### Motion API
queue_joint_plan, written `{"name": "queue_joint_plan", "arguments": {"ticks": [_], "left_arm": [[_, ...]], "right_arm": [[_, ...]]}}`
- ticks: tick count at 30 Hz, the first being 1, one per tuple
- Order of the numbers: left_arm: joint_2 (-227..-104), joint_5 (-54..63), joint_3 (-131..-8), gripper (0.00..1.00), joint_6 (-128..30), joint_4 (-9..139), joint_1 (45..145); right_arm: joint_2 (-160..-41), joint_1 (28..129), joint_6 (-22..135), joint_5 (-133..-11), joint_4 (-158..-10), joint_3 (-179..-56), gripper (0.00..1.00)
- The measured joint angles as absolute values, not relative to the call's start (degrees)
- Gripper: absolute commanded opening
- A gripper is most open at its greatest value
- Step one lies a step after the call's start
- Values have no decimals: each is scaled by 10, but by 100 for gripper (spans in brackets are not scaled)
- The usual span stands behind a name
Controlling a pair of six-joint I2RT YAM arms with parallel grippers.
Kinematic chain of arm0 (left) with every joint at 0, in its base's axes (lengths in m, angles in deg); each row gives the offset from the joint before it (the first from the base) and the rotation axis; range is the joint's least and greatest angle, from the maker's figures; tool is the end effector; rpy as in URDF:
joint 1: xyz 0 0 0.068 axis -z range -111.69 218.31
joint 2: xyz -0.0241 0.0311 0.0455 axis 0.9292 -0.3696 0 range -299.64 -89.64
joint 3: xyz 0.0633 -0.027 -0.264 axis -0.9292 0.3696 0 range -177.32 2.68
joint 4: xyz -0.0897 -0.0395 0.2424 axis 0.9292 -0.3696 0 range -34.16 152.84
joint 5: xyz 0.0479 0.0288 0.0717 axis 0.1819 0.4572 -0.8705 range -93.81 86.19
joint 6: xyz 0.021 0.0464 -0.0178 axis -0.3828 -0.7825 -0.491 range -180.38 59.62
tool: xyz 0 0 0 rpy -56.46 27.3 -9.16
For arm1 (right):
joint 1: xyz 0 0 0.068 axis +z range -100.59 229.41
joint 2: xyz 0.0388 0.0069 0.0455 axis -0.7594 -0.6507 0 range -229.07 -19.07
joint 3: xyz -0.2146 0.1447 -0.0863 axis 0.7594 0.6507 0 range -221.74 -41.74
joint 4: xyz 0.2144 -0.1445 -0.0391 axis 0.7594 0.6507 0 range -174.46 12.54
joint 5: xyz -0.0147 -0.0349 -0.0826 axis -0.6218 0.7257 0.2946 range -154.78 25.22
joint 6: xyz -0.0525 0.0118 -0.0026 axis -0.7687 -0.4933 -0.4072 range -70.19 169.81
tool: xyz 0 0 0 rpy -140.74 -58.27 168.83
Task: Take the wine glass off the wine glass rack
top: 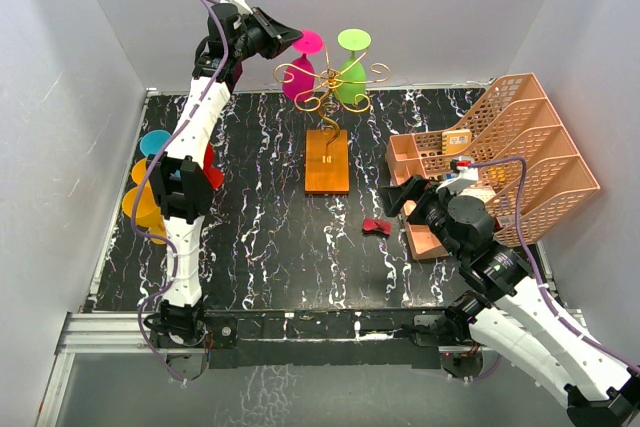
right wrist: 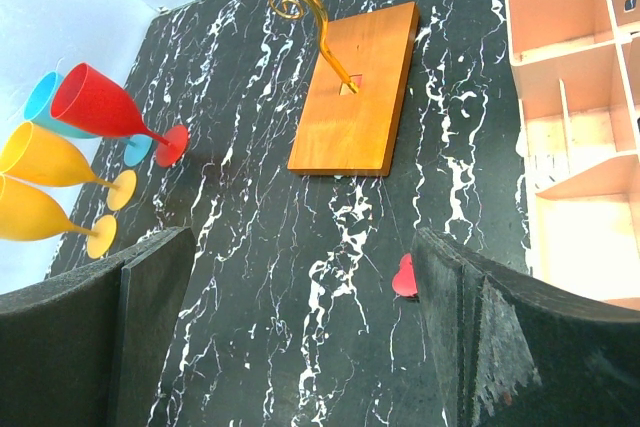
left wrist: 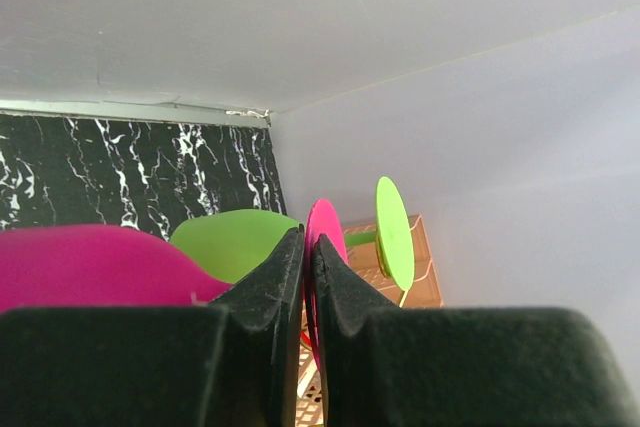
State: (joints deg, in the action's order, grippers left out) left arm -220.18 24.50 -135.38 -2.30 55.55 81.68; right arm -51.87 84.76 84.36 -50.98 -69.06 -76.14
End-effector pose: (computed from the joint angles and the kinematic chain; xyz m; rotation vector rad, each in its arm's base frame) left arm 0.5137 -0.1395 0.4061 -0.2465 1.7223 -1.3342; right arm 0.1245 0.0780 0.2975 0.1621 1.8456 0.6455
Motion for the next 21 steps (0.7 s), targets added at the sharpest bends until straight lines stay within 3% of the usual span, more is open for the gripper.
{"name": "queue_joint_plan", "arguments": {"ticks": [21], "left_arm": [[-2202,240,-1352,0,83,599,831]], "right_arm": [[-502,848,844,-500,-680,-761,99]]}}
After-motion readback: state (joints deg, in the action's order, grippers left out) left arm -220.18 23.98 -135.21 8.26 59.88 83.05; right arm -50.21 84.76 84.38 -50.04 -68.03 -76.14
